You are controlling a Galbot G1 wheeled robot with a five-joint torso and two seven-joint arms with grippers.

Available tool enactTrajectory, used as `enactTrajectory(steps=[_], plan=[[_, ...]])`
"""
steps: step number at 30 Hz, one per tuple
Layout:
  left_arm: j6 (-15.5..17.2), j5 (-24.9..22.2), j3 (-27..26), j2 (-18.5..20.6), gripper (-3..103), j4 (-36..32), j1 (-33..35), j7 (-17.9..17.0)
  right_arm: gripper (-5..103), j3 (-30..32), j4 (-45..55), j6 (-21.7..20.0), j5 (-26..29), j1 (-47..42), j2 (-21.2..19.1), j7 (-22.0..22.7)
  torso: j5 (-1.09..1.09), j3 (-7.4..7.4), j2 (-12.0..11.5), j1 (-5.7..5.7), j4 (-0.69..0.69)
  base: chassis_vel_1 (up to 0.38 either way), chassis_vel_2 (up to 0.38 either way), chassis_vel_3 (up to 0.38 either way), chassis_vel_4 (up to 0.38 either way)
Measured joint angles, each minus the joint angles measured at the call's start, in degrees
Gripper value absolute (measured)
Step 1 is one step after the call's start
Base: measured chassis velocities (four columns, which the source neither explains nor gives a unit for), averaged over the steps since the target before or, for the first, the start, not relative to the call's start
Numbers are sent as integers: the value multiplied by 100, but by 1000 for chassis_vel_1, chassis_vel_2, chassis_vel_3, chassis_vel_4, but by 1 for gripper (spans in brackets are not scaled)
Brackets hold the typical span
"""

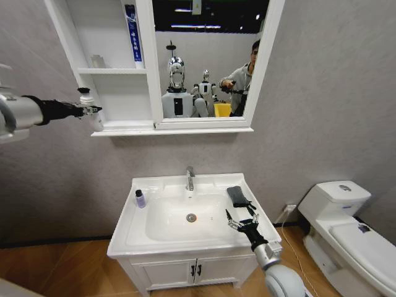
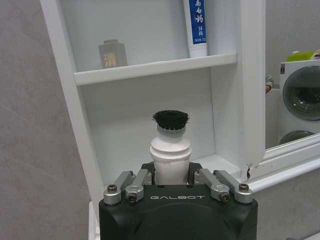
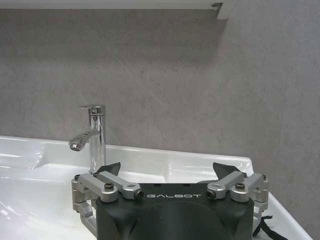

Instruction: Move facial cleanser and shampoo from washbasin to cabinet, then wipe washbasin with towel.

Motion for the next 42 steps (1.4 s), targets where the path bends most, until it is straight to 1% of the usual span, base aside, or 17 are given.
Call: enactTrajectory(steps=[2, 3, 4, 6, 7, 9, 10, 12, 15, 22, 23, 25, 27, 29, 33, 39, 42], plan=[[-12, -47, -260, 209, 31, 118, 223, -12, 100, -7, -48, 7, 29, 58, -3, -19, 1, 0, 0, 0, 1, 0, 0, 0, 0], [-7, -50, -639, 320, 31, 190, 518, -34, 100, -17, -58, 9, 30, 66, 12, -24, -2, 0, 0, 1, 3, 0, 0, 0, 0], [-7, -50, -639, 320, 31, 190, 518, -34, 100, -17, -58, 9, 30, 66, 12, -24, -2, 0, 0, 1, 3, 0, 0, 0, 0], [-22, -52, -1199, 491, 31, 314, 1082, -107, 100, -53, -65, 18, 28, 66, 37, -39, 5, 0, 0, 0, -1, 0, 0, 0, 0], [-22, -52, -1199, 491, 31, 314, 1082, -107, 100, -53, -65, 18, 28, 66, 37, -39, 5, 0, 0, 0, -1, 0, 0, 0, 0], [0, -49, -1857, 695, 31, 492, 1742, -189, 100, -70, -63, 44, 14, 33, 41, -71, -2, 0, 0, 1, -2, 0, 0, 0, 0], [0, -49, -1857, 695, 31, 492, 1742, -189, 100, -70, -63, 44, 14, 33, 41, -71, -2, 0, 0, 1, -2, 0, 0, 0, 0], [36, -13, -2198, 775, 31, 580, 2125, -238, 100, -62, -61, 75, 11, 12, 48, -96, 4, 0, 0, 1, -2, 0, 0, 0, 0], [38, 49, -2352, 791, 31, 622, 2367, -242, 100, -38, -68, 87, 20, 13, 38, -106, -2, 0, 0, 1, 1, 0, 0, 0, 0], [38, 162, -2870, 955, 31, 914, 3085, -241, 100, -5, -116, 98, 94, 61, -42, -120, 0, 0, 0, 1, 2, 0, 0, 0, 0], [39, 165, -3186, 1064, 31, 1051, 3434, -250, 100, 4, -131, 99, 119, 81, -60, -123, 0, 0, 0, 1, 1, 0, 0, 0, 0], [41, 170, -3333, 1122, 31, 1118, 3593, -266, 100, 10, -136, 99, 132, 89, -66, -124, 0, 0, 0, 1, 0, 0, 0, 0, 0], [73, 214, -3752, 1239, 31, 1293, 4016, -359, 100, 28, -178, 99, 173, 99, -86, -128, 1, 1, 0, 2, -5, 0, 0, 0, 0], [75, 231, -3777, 1233, 31, 1311, 4049, -361, 100, 31, -192, 99, 178, 101, -96, -132, 2, 1, 0, 2, -4, 0, 0, 0, 0], [43, 396, -3803, 1162, 31, 1447, 4152, -238, 100, 26, -250, 100, 193, 156, -107, -140, 1, 0, 0, 0, 4, 0, 0, 0, 0], [-7, 524, -4390, 1409, 31, 1871, 4696, -164, 100, -3, -266, 89, 232, 213, -151, -131, 1, 0, 0, 1, -1, 0, 0, 0, 0], [-5, 530, -4493, 1491, 31, 1950, 4791, -156, 100, 13, -276, 88, 240, 214, -168, -131, 2, 0, 0, 1, -2, 0, 0, 0, 0]])
